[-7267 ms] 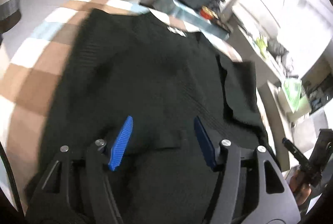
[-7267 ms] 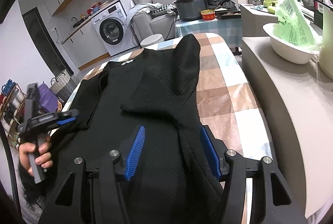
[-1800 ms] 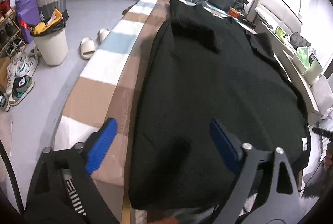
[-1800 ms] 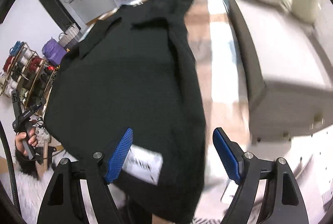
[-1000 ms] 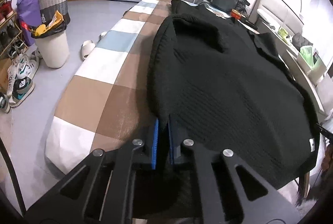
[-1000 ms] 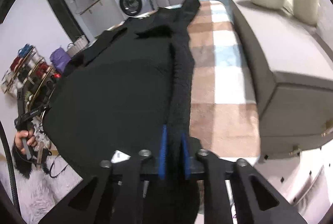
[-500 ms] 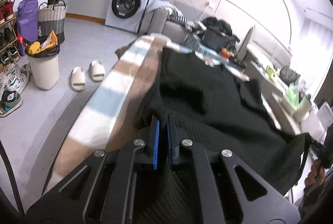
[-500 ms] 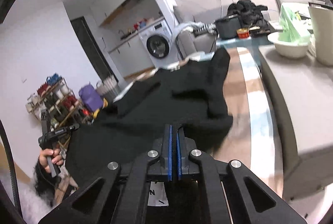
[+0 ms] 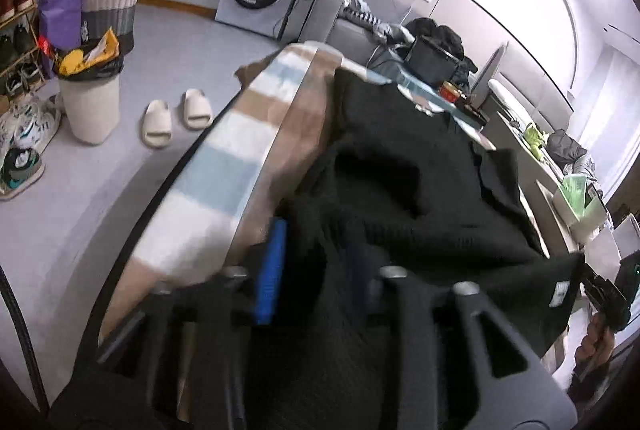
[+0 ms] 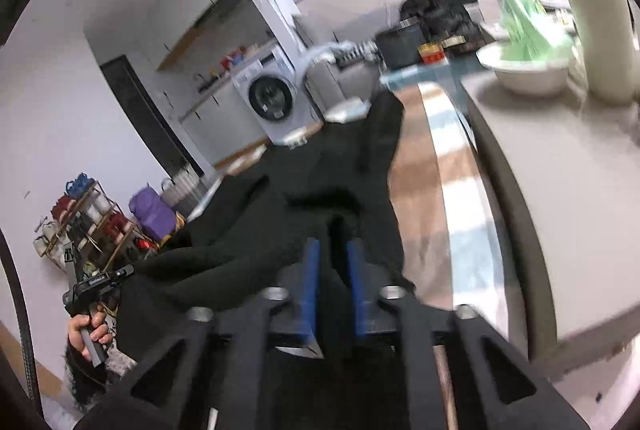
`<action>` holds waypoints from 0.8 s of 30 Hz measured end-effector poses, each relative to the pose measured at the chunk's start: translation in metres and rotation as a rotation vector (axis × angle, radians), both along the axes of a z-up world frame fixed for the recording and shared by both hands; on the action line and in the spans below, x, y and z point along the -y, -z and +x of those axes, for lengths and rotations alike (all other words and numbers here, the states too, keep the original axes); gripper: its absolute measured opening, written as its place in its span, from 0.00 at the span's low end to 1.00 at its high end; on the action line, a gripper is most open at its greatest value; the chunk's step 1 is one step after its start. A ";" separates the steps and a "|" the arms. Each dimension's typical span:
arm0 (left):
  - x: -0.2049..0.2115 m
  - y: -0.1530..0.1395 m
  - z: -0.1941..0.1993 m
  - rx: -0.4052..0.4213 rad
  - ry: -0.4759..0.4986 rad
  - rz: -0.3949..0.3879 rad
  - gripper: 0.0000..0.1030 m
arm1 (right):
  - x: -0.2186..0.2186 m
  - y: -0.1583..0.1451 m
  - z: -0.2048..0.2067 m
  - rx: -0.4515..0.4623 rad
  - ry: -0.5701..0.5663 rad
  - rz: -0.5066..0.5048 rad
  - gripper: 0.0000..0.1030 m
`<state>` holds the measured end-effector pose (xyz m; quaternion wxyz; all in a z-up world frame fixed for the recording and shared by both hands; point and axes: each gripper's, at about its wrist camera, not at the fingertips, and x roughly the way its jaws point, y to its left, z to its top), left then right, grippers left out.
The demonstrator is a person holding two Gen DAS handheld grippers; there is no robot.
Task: Fold small clothes
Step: 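Lift the hem with both grippers and fold it toward the collar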
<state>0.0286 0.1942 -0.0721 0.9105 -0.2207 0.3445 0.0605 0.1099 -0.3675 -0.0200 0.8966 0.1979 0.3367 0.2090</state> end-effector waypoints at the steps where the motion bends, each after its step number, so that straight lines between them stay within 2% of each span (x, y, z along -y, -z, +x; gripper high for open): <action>1: 0.000 0.004 -0.005 -0.010 -0.008 -0.003 0.51 | 0.001 0.004 -0.001 -0.016 -0.003 0.005 0.46; 8: 0.006 0.024 -0.036 -0.073 0.015 0.002 0.53 | -0.008 0.022 -0.007 -0.097 -0.080 -0.094 0.47; 15: 0.020 0.041 -0.047 -0.120 0.075 0.007 0.53 | -0.029 0.034 -0.016 -0.102 -0.188 -0.150 0.47; 16: 0.021 0.043 -0.048 -0.120 0.084 -0.004 0.49 | -0.031 0.034 -0.017 -0.096 -0.191 -0.156 0.47; 17: 0.022 0.043 -0.049 -0.107 0.092 -0.015 0.32 | -0.032 0.033 -0.020 -0.079 -0.193 -0.158 0.41; 18: 0.023 0.043 -0.049 -0.096 0.094 -0.021 0.21 | -0.035 0.032 -0.022 -0.069 -0.198 -0.160 0.34; 19: 0.023 0.043 -0.049 -0.087 0.098 -0.025 0.09 | -0.037 0.032 -0.025 -0.064 -0.202 -0.162 0.17; 20: 0.023 0.041 -0.049 -0.075 0.097 -0.031 0.03 | -0.038 0.030 -0.027 -0.053 -0.200 -0.166 0.13; 22: 0.023 0.033 -0.052 -0.035 0.095 -0.043 0.03 | -0.039 0.025 -0.033 -0.025 -0.208 -0.156 0.08; 24: 0.021 0.023 -0.057 0.002 0.088 -0.047 0.03 | -0.039 0.018 -0.040 0.001 -0.223 -0.129 0.07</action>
